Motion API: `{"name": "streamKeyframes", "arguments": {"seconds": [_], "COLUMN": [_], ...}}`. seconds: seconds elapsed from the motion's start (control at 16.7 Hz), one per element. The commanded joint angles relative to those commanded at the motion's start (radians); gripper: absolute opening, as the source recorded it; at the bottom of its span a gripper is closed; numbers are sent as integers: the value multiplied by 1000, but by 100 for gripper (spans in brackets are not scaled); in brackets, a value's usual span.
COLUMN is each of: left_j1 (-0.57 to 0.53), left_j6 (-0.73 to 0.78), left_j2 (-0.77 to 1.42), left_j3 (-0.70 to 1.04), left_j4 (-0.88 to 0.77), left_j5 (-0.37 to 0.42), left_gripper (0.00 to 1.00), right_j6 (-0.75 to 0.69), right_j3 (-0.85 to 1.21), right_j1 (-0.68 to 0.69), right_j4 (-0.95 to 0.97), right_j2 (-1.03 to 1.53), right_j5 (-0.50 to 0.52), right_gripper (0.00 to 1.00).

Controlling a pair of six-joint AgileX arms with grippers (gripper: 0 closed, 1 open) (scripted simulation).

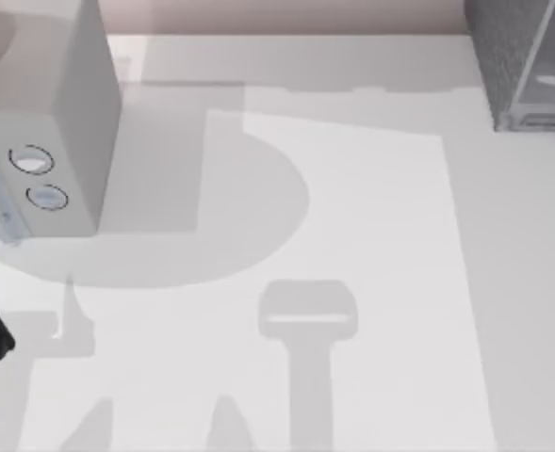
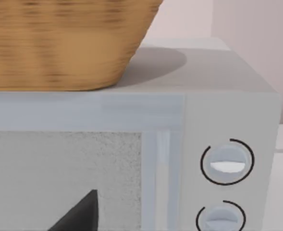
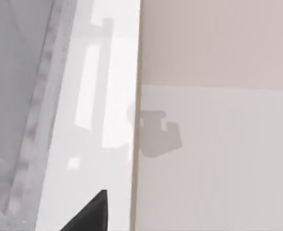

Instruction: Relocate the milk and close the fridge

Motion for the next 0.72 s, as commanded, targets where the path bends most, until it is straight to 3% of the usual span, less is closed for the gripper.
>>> {"name": "streamKeyframes", "arguments": {"seconds": [0.36,0.54,0.72], "left_j1": [0,0,0], "left_j6": [0,0,0], "left_j2": [0,0,0], "left_j3": [0,0,0], "left_j4": [0,0,0], "left_j5": [0,0,0], "left_gripper": [100,100,100], "right_j6": [462,575,595], "right_j3": [-11,-15,-16], "right_j1": [278,357,373], "right_j4": [380,485,506], "right_j2": [10,14,15], "right_j5": [67,85,89], "right_gripper": [100,100,100]}}
